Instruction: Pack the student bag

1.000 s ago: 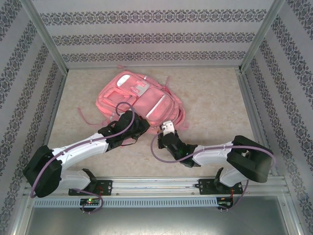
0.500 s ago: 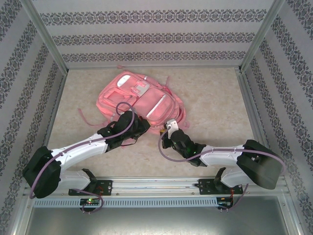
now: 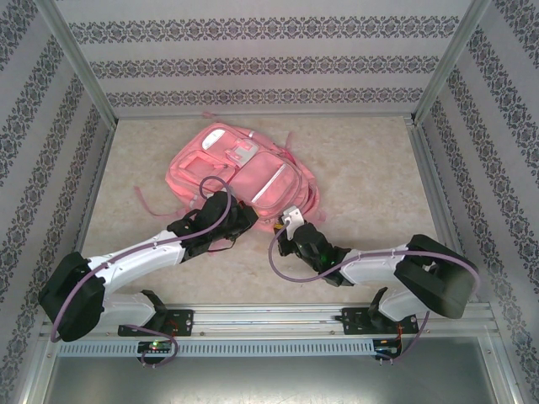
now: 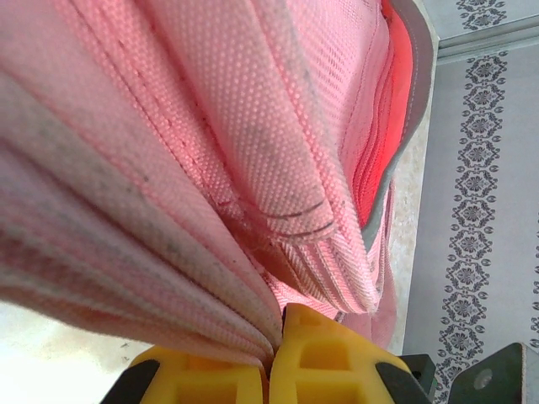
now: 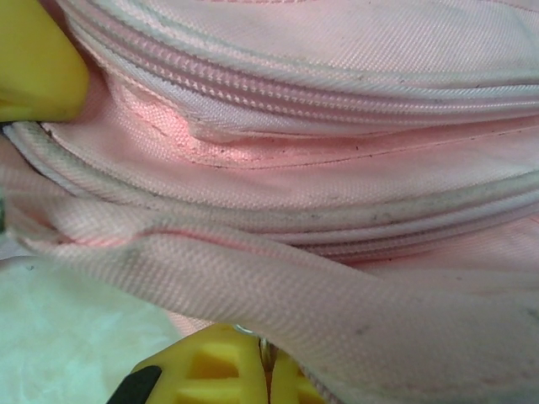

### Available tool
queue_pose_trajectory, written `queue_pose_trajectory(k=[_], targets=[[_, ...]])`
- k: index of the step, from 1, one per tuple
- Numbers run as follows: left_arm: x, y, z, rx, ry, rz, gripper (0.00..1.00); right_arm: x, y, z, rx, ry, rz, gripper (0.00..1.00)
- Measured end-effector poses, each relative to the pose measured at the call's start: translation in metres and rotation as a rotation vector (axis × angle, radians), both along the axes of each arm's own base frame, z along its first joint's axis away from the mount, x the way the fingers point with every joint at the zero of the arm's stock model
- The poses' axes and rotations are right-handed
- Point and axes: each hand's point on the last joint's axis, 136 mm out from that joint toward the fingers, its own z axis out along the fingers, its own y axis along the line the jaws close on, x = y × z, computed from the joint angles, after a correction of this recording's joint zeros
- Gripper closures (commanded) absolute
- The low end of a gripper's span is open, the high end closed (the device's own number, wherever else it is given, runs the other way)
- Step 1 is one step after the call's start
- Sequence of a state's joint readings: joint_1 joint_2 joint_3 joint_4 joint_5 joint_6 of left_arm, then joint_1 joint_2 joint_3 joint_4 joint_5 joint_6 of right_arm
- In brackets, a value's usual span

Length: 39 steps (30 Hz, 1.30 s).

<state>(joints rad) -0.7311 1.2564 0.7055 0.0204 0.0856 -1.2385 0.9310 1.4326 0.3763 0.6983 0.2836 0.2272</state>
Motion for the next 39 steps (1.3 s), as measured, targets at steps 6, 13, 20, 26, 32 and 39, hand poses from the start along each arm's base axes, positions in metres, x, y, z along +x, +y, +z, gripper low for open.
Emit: queue_pose_trajectory(k=[6, 13, 20, 26, 32, 39], targets=[[0.0005, -0.0004, 0.0001, -0.005, -0.006, 0.000, 1.00, 0.0031, -0.0006, 0.0004, -0.003, -0.017, -0.013, 0.88], [0.0006, -0.0003, 0.0001, -0.005, -0.006, 0.000, 1.00, 0.0046, -0.0008, -0.0017, 0.002, -0.022, -0.021, 0.83], [0.0016, 0.0007, 0.0001, -0.005, -0.006, 0.004, 1.00, 0.0063, -0.0006, -0.0027, 0.015, -0.020, -0.034, 0.83], [0.0007, 0.0005, -0.0007, -0.009, 0.000, -0.002, 1.00, 0.0032, -0.0046, -0.0071, 0.023, -0.020, -0.035, 0.84], [0.0013, 0.0010, -0.0006, -0.013, 0.003, -0.003, 1.00, 0.0024, -0.0051, -0.0065, 0.030, -0.023, -0.034, 1.00], [0.0016, 0.0008, 0.0000, -0.015, 0.001, -0.004, 1.00, 0.0008, -0.0067, -0.0021, 0.030, -0.025, -0.032, 1.00]])
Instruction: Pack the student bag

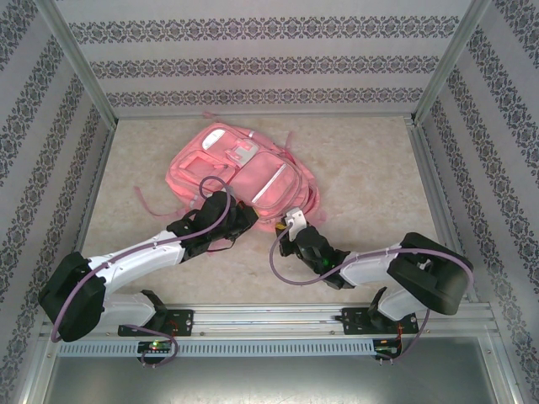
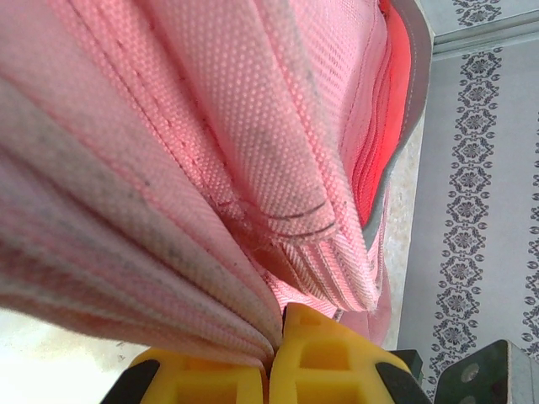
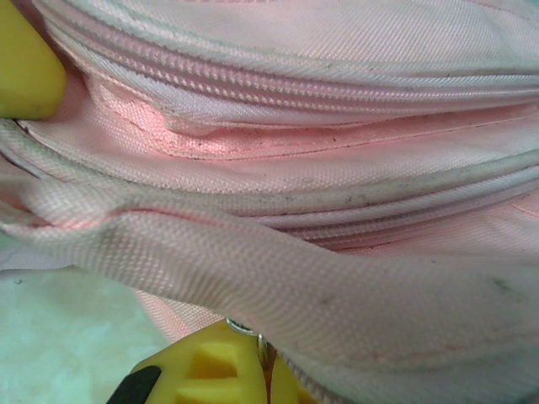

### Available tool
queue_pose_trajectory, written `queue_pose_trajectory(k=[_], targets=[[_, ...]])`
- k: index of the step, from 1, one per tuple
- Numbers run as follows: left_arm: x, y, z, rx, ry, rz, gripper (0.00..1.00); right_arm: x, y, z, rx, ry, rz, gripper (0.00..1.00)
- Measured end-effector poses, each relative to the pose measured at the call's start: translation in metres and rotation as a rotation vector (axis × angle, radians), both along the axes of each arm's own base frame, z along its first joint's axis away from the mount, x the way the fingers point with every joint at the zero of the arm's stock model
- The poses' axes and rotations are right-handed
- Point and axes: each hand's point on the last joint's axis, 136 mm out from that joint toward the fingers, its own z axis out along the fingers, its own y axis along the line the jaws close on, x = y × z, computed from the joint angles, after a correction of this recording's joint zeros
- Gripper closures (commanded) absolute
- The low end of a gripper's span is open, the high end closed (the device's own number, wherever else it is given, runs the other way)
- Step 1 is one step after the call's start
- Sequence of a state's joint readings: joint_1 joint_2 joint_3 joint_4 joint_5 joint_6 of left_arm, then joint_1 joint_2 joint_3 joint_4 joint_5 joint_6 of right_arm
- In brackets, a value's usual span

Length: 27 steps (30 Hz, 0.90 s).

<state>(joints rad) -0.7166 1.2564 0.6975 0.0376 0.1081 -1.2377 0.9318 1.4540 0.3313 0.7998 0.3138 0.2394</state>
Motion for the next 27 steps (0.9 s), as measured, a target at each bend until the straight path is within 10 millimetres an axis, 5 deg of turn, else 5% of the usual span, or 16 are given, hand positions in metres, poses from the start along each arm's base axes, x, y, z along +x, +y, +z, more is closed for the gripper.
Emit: queue_pose_trajectory(k=[19, 27], targets=[[-0.008, 0.010, -0.004, -0.009, -0.020, -0.052, 1.00, -0.005, -0.038, 0.005, 0.040, 0.055, -0.055, 1.00], [-0.012, 0.020, -0.010, 0.036, -0.026, -0.118, 1.00, -0.022, -0.031, 0.001, 0.053, 0.139, 0.041, 1.00]])
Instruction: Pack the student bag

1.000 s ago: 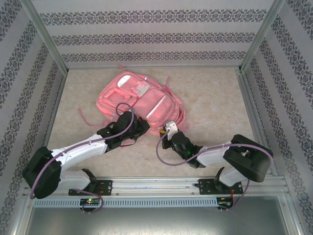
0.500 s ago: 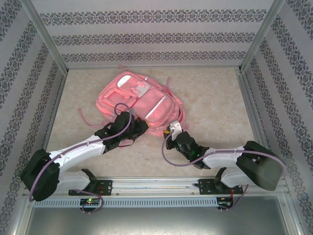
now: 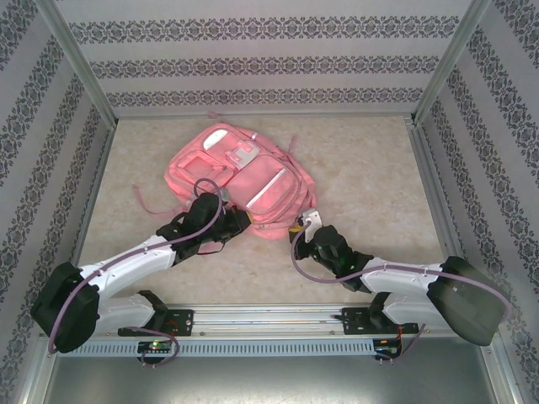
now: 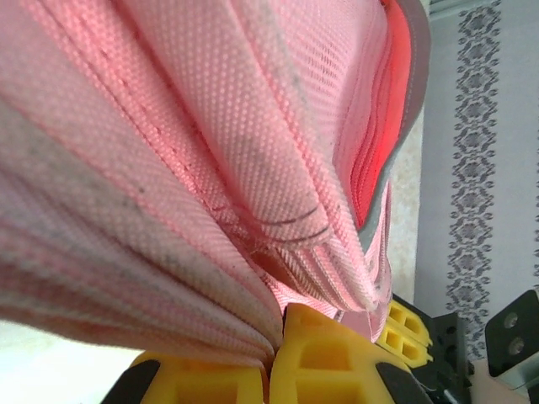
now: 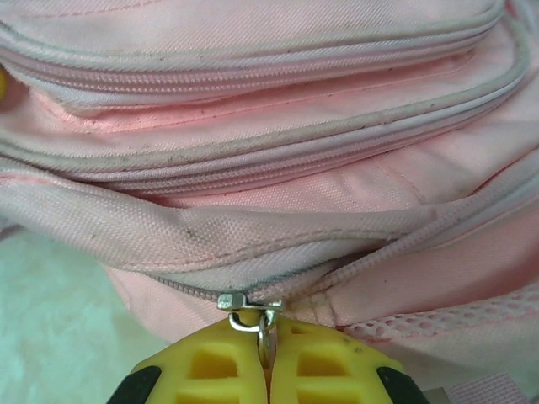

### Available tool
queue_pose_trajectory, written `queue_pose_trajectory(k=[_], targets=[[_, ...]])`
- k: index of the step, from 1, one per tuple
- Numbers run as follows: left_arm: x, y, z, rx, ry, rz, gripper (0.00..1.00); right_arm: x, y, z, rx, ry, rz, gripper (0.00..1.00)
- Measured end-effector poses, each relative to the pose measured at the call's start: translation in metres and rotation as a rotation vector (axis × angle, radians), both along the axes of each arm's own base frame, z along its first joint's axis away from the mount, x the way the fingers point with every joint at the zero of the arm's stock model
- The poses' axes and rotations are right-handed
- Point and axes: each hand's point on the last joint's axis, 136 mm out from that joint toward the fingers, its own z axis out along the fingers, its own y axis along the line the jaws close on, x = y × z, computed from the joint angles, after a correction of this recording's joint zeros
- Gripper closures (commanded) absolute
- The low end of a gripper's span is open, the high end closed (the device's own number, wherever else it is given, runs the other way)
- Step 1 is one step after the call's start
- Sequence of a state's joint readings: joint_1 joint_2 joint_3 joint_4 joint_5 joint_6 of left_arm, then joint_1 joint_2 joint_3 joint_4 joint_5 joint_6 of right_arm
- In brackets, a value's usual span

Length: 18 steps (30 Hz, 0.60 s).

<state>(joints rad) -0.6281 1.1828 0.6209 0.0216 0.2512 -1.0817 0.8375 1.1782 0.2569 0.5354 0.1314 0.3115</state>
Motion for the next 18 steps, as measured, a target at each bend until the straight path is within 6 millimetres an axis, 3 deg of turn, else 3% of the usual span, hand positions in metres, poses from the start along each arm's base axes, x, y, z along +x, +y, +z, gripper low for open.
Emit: queue_pose_trajectory(k=[10, 14, 18], targets=[[0.001, 0.016, -0.012, 0.270, 0.084, -0.139, 0.83, -0.044, 0.040, -0.022, -0.127, 0.086, 0.215, 1.00], [0.006, 0.022, -0.016, 0.336, 0.116, -0.161, 0.77, -0.047, 0.071, -0.030, -0.169, 0.131, 0.265, 1.00], [0.017, 0.037, -0.013, 0.357, 0.132, -0.136, 0.75, -0.038, 0.114, -0.030, -0.153, 0.180, 0.272, 1.00]])
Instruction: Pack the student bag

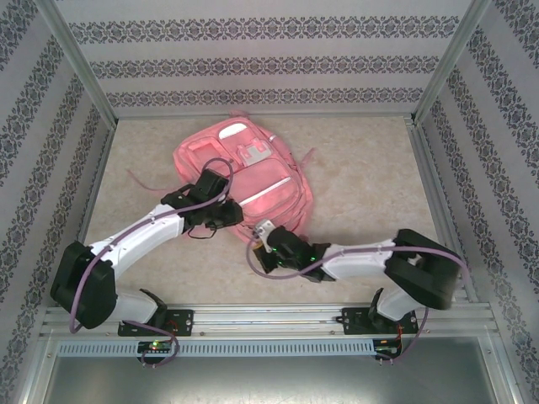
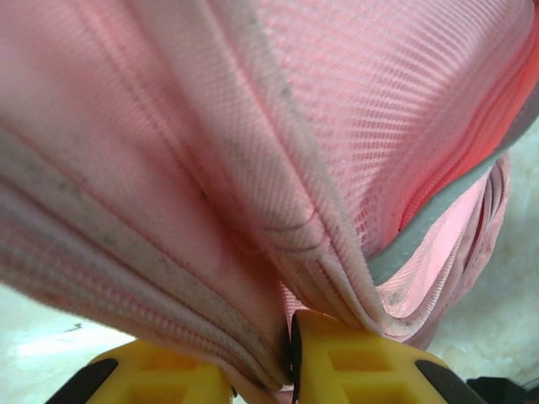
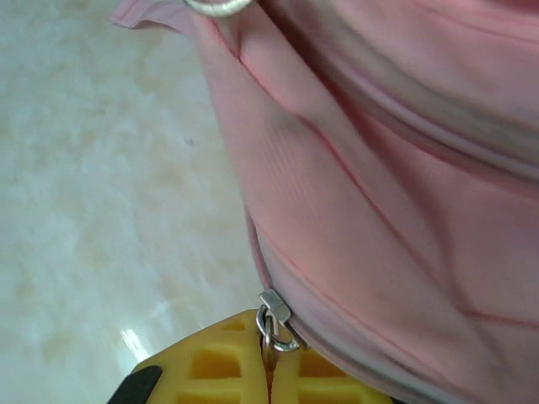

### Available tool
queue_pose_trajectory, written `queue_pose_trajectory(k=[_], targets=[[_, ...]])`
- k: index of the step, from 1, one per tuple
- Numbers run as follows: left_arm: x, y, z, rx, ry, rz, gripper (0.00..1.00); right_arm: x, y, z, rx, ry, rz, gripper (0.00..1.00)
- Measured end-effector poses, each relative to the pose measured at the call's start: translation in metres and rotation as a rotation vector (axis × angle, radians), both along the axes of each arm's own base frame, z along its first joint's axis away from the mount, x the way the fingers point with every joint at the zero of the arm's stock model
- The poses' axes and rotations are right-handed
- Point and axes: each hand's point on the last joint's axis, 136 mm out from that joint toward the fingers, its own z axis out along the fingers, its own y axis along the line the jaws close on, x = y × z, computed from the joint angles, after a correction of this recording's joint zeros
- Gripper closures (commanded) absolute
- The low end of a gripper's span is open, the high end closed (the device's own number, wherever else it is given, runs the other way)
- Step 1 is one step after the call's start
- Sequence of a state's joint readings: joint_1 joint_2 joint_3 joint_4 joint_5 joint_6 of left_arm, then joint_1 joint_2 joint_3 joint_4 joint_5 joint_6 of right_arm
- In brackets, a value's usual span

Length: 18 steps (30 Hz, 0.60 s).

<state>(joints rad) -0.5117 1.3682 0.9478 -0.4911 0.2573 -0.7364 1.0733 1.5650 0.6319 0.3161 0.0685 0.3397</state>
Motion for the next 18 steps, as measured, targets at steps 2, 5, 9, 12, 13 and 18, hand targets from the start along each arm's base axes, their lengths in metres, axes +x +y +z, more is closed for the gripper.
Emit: queue_pose_trajectory(k=[2, 5, 9, 12, 13, 18], targets=[[0.007, 0.013, 0.000, -0.012, 0.009, 0.046, 0.75, 0.006, 0.021, 0.001, 0.014, 0.023, -0.010, 1.00], [0.012, 0.043, 0.001, -0.065, 0.000, 0.156, 0.67, 0.015, 0.052, 0.005, 0.057, 0.053, -0.022, 1.00], [-0.006, 0.074, 0.014, -0.131, -0.041, 0.291, 0.49, 0.017, 0.080, 0.016, 0.127, 0.081, -0.018, 1.00], [-0.022, 0.085, 0.026, -0.206, -0.082, 0.374, 0.42, 0.016, 0.086, 0.016, 0.149, 0.104, -0.019, 1.00], [-0.025, 0.086, 0.027, -0.233, -0.082, 0.394, 0.42, 0.015, 0.086, 0.015, 0.149, 0.110, -0.019, 1.00], [-0.029, 0.077, 0.013, -0.330, -0.015, 0.445, 0.45, 0.014, 0.089, 0.007, 0.146, 0.132, -0.026, 1.00]])
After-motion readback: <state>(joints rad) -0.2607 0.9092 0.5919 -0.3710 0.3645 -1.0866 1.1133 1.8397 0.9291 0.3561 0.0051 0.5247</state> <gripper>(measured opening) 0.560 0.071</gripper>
